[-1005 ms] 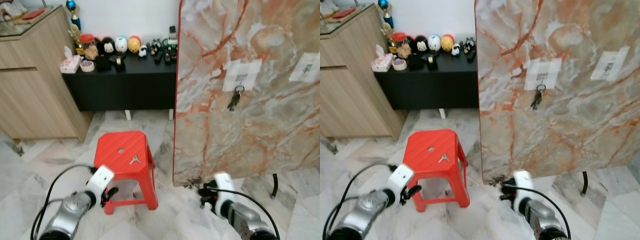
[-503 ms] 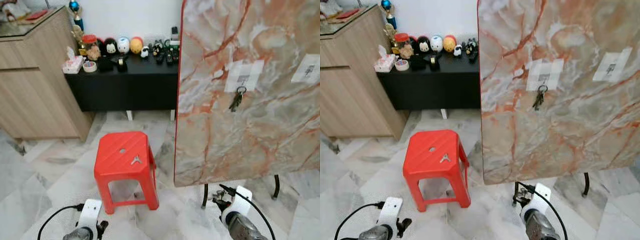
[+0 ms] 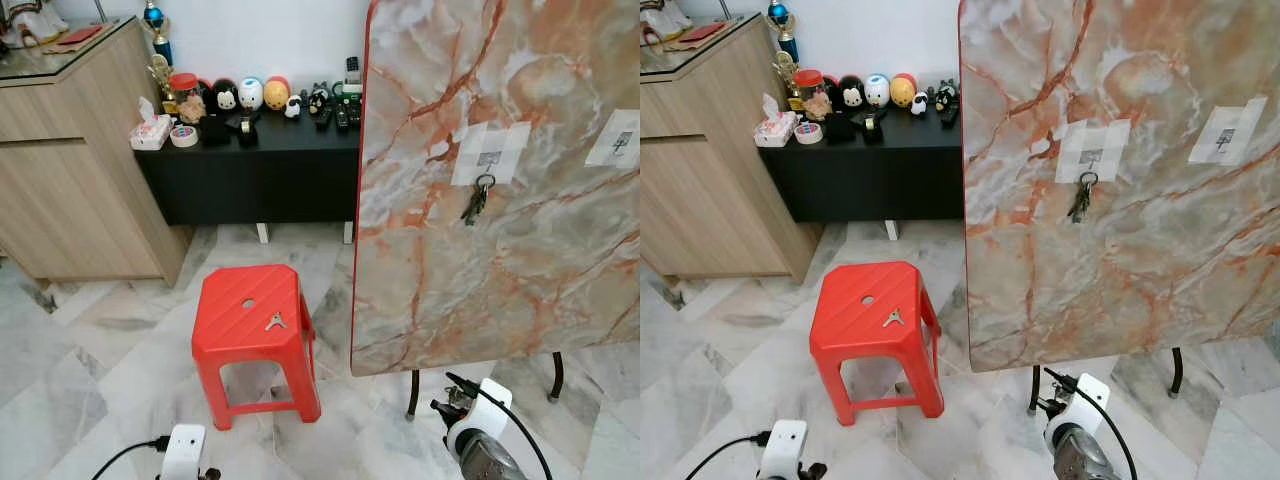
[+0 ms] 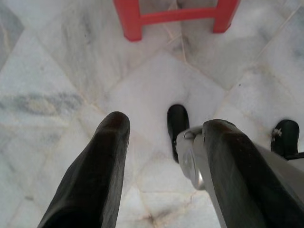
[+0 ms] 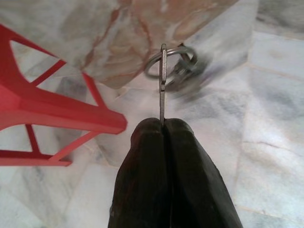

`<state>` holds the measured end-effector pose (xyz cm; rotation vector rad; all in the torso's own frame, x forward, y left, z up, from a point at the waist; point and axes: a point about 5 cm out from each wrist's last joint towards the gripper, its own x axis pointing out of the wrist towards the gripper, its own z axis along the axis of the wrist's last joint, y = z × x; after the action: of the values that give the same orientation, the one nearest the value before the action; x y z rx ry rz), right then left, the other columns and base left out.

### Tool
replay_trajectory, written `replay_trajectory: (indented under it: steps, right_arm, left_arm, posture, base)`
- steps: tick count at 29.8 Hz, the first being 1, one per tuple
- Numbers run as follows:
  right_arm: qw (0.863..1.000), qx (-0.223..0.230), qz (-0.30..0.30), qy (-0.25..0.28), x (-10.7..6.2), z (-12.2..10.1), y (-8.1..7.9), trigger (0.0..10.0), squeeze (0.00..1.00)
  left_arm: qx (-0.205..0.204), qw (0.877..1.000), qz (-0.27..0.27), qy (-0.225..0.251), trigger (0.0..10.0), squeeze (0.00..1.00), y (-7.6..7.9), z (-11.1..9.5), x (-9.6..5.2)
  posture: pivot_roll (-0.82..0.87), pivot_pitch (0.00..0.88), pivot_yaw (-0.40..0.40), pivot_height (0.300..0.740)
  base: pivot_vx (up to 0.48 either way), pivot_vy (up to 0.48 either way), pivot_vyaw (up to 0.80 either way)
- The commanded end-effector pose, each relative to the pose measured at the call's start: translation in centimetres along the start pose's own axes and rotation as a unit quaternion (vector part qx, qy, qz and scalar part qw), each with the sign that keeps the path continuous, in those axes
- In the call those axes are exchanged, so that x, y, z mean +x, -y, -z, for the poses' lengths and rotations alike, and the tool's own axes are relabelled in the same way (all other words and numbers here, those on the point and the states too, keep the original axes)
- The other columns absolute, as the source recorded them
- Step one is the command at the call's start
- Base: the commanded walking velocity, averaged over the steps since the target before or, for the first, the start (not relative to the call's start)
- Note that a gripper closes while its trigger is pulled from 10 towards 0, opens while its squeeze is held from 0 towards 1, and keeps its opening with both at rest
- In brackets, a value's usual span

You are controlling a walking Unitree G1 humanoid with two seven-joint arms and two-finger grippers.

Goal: Hang keys on a hook

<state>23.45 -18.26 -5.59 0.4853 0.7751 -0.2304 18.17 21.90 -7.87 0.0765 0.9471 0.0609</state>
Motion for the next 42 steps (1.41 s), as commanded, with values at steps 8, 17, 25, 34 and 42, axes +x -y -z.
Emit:
replay_trajectory:
  steps: [8,17,25,34,42]
  right_arm:
    - [0.999,-0.005,-0.015,0.028,0.3,-1.5,-1.1,10.0,0.0]
    - [0.998,-0.013,-0.02,0.059,0.4,-3.2,-1.4,10.0,0.0]
    - [0.997,-0.012,-0.024,0.076,0.4,-4.0,-1.8,10.0,0.0]
    - [0.994,-0.034,-0.023,0.099,0.4,-5.0,-2.3,10.0,0.0]
    - [0.985,-0.039,-0.022,0.168,0.2,-8.0,-3.3,10.0,0.0]
  left_arm:
    - [-0.027,1.0,-0.011,-0.007,10.0,0.0,-0.2,0.8,-0.2]
    - [-0.037,0.999,-0.012,-0.008,10.0,0.0,0.0,1.0,-0.2]
    - [-0.028,1.0,-0.009,-0.011,10.0,0.0,0.0,1.2,-0.2]
    - [-0.034,0.999,-0.014,-0.017,10.0,0.0,-0.1,1.8,-0.4]
    - [-0.041,0.999,-0.019,-0.027,10.0,0.0,-0.4,2.6,-0.6]
  posture:
    - [-0.02,0.0,0.027,0.74]
    - [-0.03,0.0,0.024,0.74]
    - [-0.03,0.0,0.022,0.74]
    - [-0.03,0.0,0.021,0.74]
    - [-0.03,0.0,0.022,0.74]
  base:
    - [0.0,-0.195,0.0]
    - [0.0,-0.337,0.0]
    - [0.0,-0.421,0.0]
    - [0.0,-0.404,0.0]
    - [0.0,0.0,0.0]
